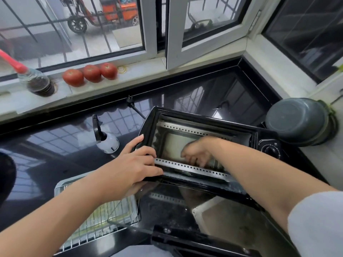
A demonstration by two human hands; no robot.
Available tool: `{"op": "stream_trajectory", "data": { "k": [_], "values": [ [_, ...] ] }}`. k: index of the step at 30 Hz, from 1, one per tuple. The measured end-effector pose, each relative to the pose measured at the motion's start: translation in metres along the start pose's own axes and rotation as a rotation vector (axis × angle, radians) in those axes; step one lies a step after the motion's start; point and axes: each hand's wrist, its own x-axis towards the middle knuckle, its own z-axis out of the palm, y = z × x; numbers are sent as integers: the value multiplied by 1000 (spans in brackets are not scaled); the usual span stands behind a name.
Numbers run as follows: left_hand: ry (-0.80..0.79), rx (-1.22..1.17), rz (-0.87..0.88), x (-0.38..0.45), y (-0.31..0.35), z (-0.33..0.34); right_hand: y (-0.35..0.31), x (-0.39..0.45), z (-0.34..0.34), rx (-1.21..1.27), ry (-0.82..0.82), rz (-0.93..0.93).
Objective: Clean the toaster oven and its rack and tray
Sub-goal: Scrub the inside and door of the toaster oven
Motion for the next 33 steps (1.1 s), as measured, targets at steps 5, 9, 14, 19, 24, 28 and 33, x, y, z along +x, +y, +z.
{"op": "stream_trajectory", "data": {
  "k": [5, 9, 14, 19, 24, 28, 33],
  "values": [
    [0, 12, -2, -1, 0, -1, 4, -14, 4, -272, -65, 80],
    [9, 19, -5, -2, 0, 1, 19, -25, -1, -535, 24, 268],
    [22, 5, 6, -2, 0, 2, 9, -28, 7, -112, -64, -19],
    [22, 7, -3, -1, 1, 1, 21, -28, 3, -686, 109, 215],
    [29, -2, -14, -1, 2, 3, 26, -20, 1, -599, 188, 123],
    [21, 14, -19, -1, 1, 3, 9, -16, 22, -287, 163, -158],
    [32, 9, -30, 0, 2, 0, 17, -39, 11, -567, 204, 145]
  ]
}}
